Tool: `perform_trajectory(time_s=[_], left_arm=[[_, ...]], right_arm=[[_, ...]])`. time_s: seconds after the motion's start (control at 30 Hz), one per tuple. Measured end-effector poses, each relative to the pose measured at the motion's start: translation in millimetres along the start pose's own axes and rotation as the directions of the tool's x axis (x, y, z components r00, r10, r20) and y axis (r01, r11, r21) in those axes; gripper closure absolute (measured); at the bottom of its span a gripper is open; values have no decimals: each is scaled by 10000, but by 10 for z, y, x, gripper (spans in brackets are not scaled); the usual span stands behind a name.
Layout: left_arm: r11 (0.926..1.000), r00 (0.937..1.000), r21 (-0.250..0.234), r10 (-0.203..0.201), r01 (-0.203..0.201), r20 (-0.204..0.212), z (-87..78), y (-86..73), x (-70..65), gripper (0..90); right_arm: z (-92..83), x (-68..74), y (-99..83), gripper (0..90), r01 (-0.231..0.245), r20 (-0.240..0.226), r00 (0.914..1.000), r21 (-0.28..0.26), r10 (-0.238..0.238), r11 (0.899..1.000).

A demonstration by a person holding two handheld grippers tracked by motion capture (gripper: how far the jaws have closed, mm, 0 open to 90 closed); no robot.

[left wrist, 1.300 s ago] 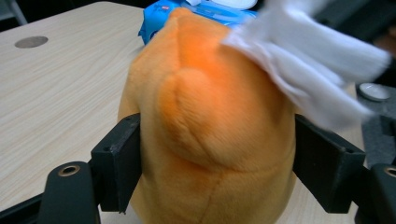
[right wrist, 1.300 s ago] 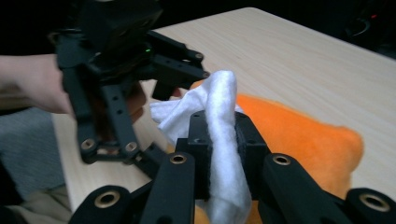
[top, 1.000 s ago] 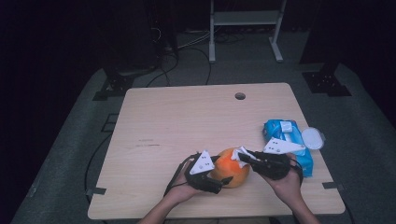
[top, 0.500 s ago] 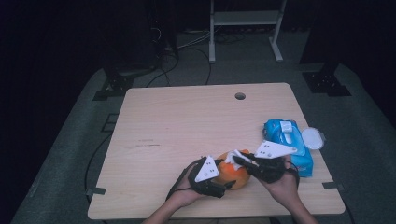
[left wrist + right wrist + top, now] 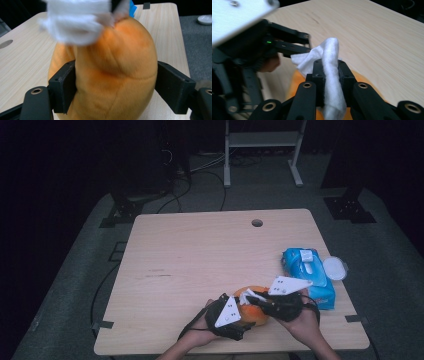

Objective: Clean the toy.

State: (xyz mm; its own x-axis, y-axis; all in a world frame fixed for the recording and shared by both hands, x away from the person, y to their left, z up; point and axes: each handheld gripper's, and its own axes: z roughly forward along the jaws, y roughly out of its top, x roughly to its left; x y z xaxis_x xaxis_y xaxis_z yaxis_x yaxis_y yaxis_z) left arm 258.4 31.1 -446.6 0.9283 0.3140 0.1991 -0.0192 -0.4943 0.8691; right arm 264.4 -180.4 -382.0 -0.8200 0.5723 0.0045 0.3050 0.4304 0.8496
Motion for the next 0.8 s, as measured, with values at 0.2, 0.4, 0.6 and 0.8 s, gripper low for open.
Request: perform_trajectory(time_s=[0.2,0.4,0.6,0.8], left_arm=[[9997,9997,-65,232,-231,39,17,-3,-13,233],[9997,9995,-16,259,-259,197,34,-7,-26,225],[9996,9995,-34,280,-280,158,20,-10,-23,226],[9997,9995,-101,226,-223,241,20,-18,-5,226]], right_arm=[[-135,-345,-140,786,-673,1149,9914,358,628,9971],[-114,-256,-104,787,-731,652,9953,245,713,9970],[-105,-306,-107,786,-577,793,9954,388,545,9976],[-214,-486,-213,787,-1069,1129,9883,363,1023,9936]])
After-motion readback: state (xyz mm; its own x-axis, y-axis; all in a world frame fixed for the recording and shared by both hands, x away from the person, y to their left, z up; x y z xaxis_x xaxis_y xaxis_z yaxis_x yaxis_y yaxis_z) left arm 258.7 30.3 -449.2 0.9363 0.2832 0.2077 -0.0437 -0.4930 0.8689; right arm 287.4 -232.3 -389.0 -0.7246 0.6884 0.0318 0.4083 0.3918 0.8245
